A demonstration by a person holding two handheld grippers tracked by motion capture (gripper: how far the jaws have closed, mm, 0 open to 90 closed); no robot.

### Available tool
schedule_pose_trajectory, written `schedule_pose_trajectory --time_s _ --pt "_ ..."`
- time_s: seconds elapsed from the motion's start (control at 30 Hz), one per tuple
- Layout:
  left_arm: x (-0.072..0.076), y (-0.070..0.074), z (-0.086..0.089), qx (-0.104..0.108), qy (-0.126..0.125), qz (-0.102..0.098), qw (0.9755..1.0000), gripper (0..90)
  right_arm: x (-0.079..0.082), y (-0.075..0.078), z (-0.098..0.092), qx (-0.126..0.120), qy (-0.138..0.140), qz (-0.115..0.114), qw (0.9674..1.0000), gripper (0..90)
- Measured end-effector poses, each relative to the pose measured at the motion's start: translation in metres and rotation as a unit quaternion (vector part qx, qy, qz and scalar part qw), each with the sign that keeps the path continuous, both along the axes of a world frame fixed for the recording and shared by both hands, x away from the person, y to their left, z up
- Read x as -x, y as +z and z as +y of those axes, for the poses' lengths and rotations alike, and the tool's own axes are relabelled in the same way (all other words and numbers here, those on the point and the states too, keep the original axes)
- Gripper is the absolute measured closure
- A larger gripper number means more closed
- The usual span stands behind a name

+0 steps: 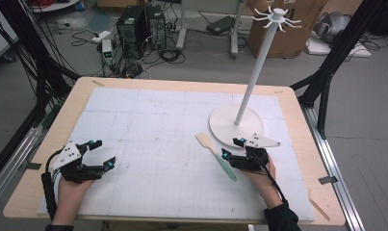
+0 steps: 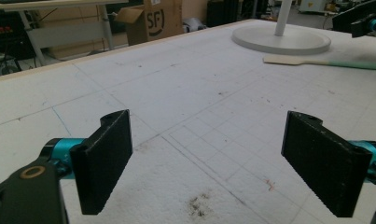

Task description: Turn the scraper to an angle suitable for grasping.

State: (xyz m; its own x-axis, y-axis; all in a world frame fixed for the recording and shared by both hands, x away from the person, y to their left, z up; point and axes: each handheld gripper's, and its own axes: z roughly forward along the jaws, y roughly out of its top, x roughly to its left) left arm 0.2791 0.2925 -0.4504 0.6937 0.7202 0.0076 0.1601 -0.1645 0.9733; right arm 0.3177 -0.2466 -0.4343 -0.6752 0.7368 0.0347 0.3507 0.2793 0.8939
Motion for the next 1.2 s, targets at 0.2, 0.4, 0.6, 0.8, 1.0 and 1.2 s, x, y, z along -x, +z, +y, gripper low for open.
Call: schedule_pose_trajectory --time_s 0.2,0.4,0.6,0.8,1.0,1.2 --pt "0.0 0.0 0.0 0.0 0.002 0.0 1.0 17.1 -0.011 -0.006 0.021 0.023 0.001 0.027 0.9993 46.2" --pt "0.0 0.0 0.0 0.001 0.003 0.001 1.0 17.1 -0.017 -0.011 0.035 0.058 0.0 0.055 0.9968 54.9" --pt "0.0 0.0 0.0 0.0 0.008 0.001 1.0 17.0 -0.021 -0.014 0.048 0.087 0.004 0.072 0.9936 65.2" --pt "0.0 0.0 0.0 0.001 0.008 0.002 1.0 17.1 -0.022 -0.015 0.052 0.099 0.008 0.084 0.9915 76.4" --pt "0.0 0.0 -0.001 -0.002 0.008 0.001 1.0 17.1 -0.023 -0.014 0.051 0.086 0.003 0.101 0.9912 79.8" --pt "0.0 0.0 -0.001 0.0 0.008 0.001 1.0 17.1 -0.025 -0.013 0.05 0.078 0.017 0.092 0.9925 81.4"
